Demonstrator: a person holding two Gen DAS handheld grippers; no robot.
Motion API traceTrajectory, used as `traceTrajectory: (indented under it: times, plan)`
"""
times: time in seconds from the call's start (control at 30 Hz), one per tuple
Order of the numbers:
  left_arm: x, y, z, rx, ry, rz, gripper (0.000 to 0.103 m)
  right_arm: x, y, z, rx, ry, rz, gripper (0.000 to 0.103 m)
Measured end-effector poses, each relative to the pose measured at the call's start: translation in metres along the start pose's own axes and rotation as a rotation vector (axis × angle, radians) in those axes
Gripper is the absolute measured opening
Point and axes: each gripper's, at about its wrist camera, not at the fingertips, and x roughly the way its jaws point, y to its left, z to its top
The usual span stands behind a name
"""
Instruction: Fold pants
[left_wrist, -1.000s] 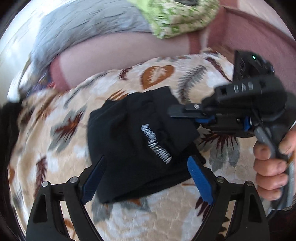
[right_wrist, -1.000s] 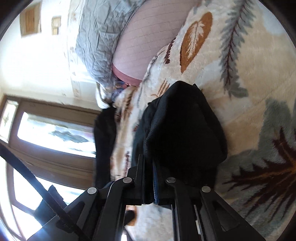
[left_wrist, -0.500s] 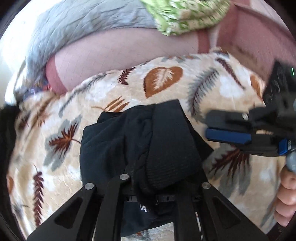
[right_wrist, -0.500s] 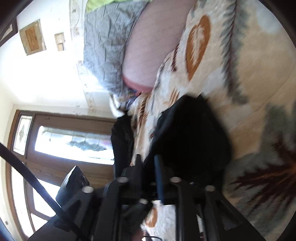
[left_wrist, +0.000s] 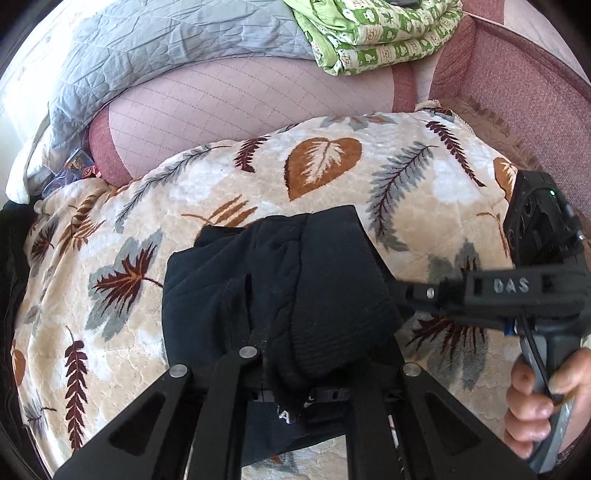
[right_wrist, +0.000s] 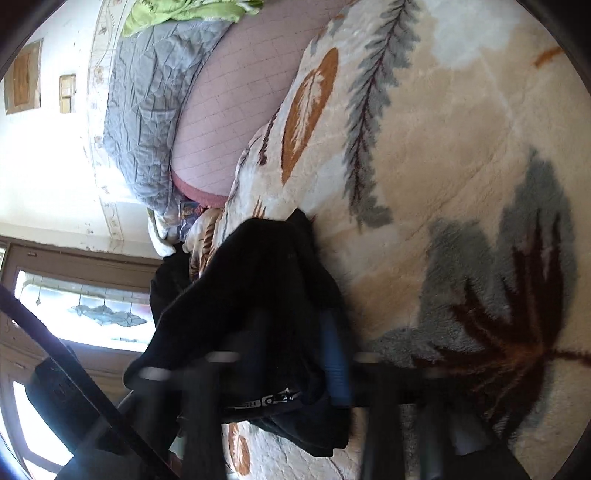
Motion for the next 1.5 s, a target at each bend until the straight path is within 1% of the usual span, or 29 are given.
traceTrajectory:
  times: [0.17,0.27,0.37,0.43,0.53,0.57,0.63,0.67,0.7,0.77,0.83,0.87,0.9,0.93,0.97,1.0,1.03,1.13,1.17,1.27,1.33,1.37,1.4,1.43,1.47,1.5]
  plan:
    - [0.003,-0.006,0.003,-0.015,0.003,-0.029,0.009,-0.006,0.013,-0.015,-0.015,0.060,0.059,0.005]
    - [0.013,-0.016,0.001,-0.024,0.014,-0.046,0.009,-0.009,0.007,-0.024,0.021,0.094,0.043,0.005]
    - [0.027,-0.026,-0.002,-0.023,0.034,-0.048,0.010,-0.014,-0.012,-0.026,0.092,0.103,0.021,0.005]
    - [0.035,-0.031,-0.005,-0.022,0.044,-0.049,0.011,-0.019,-0.024,-0.024,0.146,0.087,0.003,0.005]
    - [0.045,-0.036,-0.008,-0.014,0.050,-0.033,0.020,-0.028,-0.037,-0.019,0.187,0.046,-0.050,0.006]
    - [0.048,-0.036,-0.010,-0.019,0.051,-0.030,0.022,-0.031,-0.043,-0.017,0.204,0.034,-0.068,0.010]
    - [0.052,-0.038,-0.013,-0.018,0.053,-0.027,0.025,-0.034,-0.049,-0.013,0.224,0.016,-0.095,0.011]
    - [0.052,-0.039,-0.015,-0.015,0.053,-0.028,0.028,-0.037,-0.051,-0.011,0.227,-0.004,-0.097,0.011]
    - [0.053,-0.040,-0.016,-0.013,0.051,-0.027,0.028,-0.040,-0.051,-0.010,0.222,-0.016,-0.093,0.011]
    - [0.050,-0.042,-0.018,-0.002,0.044,-0.028,0.032,-0.044,-0.044,-0.007,0.188,-0.046,-0.073,0.012]
    - [0.047,-0.043,-0.018,0.006,0.038,-0.034,0.035,-0.047,-0.034,-0.006,0.139,-0.074,-0.060,0.019]
    - [0.045,-0.043,-0.019,0.011,0.036,-0.044,0.040,-0.048,-0.030,-0.005,0.121,-0.087,-0.053,0.026]
    - [0.043,-0.043,-0.019,0.012,0.034,-0.051,0.042,-0.049,-0.025,-0.004,0.104,-0.103,-0.033,0.033]
    - [0.039,-0.043,-0.021,0.012,0.031,-0.074,0.052,-0.050,-0.022,-0.004,0.092,-0.106,-0.013,0.037]
    - [0.036,-0.044,-0.022,0.009,0.032,-0.105,0.063,-0.051,-0.019,-0.003,0.083,-0.103,0.002,0.043]
    - [0.033,-0.044,-0.022,0.005,0.032,-0.136,0.064,-0.049,-0.016,-0.002,0.074,-0.103,0.016,0.046]
    - [0.028,-0.046,-0.024,0.004,0.031,-0.157,0.064,-0.049,-0.013,-0.002,0.060,-0.103,0.021,0.046]
    - [0.009,-0.055,-0.031,0.042,0.014,-0.176,0.064,-0.047,-0.007,-0.008,0.003,-0.088,-0.005,0.051]
    - [0.000,-0.058,-0.035,0.052,0.006,-0.183,0.065,-0.041,-0.004,-0.008,-0.016,-0.079,-0.021,0.054]
    - [-0.026,-0.059,-0.047,0.070,-0.024,-0.192,0.065,-0.029,0.000,-0.014,-0.052,-0.049,-0.053,0.055]
    - [-0.039,-0.054,-0.054,0.061,-0.038,-0.184,0.066,-0.017,0.005,-0.018,-0.094,-0.029,-0.104,0.055]
    - [-0.046,-0.047,-0.056,0.043,-0.044,-0.177,0.069,-0.012,0.007,-0.020,-0.114,-0.020,-0.137,0.054]
    - [-0.051,-0.038,-0.057,0.018,-0.048,-0.170,0.071,-0.007,0.009,-0.020,-0.129,-0.014,-0.191,0.048]
    - [-0.054,-0.029,-0.057,-0.008,-0.052,-0.161,0.074,-0.005,0.008,-0.021,-0.141,-0.014,-0.256,0.047]
    - [-0.058,-0.015,-0.056,-0.050,-0.055,-0.147,0.076,-0.004,0.007,-0.020,-0.148,-0.016,-0.313,0.042]
    - [-0.060,-0.002,-0.054,-0.090,-0.055,-0.136,0.076,-0.006,0.005,-0.020,-0.149,-0.023,-0.330,0.038]
